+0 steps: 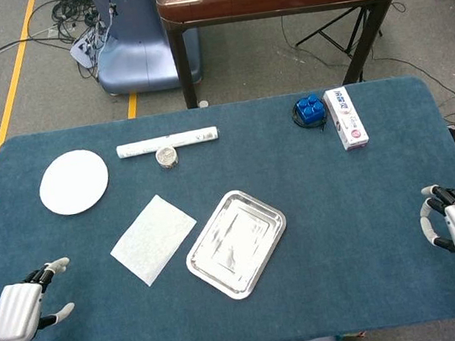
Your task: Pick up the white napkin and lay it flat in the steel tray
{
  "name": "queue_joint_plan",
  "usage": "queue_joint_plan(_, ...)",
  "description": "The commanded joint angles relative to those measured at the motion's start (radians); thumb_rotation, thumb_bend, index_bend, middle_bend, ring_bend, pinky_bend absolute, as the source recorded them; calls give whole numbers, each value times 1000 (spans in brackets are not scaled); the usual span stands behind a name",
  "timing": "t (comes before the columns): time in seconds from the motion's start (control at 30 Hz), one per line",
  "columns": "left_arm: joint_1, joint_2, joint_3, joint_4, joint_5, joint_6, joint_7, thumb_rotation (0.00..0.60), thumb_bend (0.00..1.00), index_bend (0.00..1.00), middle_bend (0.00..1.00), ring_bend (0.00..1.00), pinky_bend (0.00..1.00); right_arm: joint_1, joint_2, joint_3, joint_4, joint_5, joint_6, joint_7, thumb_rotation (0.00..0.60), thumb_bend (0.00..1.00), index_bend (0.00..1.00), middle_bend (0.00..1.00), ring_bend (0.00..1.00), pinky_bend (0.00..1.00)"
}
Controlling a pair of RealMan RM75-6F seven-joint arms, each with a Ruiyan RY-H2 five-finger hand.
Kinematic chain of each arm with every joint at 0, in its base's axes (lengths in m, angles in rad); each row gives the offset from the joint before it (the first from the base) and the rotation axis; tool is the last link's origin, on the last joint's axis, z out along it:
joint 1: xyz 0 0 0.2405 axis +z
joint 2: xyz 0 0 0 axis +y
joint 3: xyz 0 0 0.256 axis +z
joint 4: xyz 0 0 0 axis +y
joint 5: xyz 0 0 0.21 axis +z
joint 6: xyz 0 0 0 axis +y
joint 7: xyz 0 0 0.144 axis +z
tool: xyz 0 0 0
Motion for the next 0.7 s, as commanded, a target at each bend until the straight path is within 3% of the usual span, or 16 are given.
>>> queue_joint_plan(0.03, -47, -20, -1, 42, 72, -2, -52, 600, 37, 260, 833, 678, 900, -3, 2, 2, 1, 1, 5, 7, 600, 383, 593, 313, 303, 354)
queue_joint_plan(0.17, -94, -32, 5, 72, 118, -32, -99, 600, 37, 283, 991, 817, 991, -5, 5, 2, 1, 1, 8, 15, 600, 383, 593, 314, 303, 354)
queue_joint_plan(0.5, -184, -100, 5, 161, 186, -66, -108, 600, 13, 326, 1000, 923, 1000, -11, 13, 4, 1, -6, 20, 41, 600, 383, 593, 320, 303, 354)
queue_joint_plan(0.63, -210, -135, 6, 203, 201, -69, -96, 600, 10, 329, 1000, 876, 992, -11, 16, 4, 0, -9, 21, 49, 600, 383, 593, 320, 303, 354)
queue_joint_plan(0.7, -218, -146, 12, 217, 203, -77, -94, 600, 9, 314, 951, 757, 924, -12, 17, 4, 0, -9, 23, 54, 600, 383, 593, 320, 303, 354)
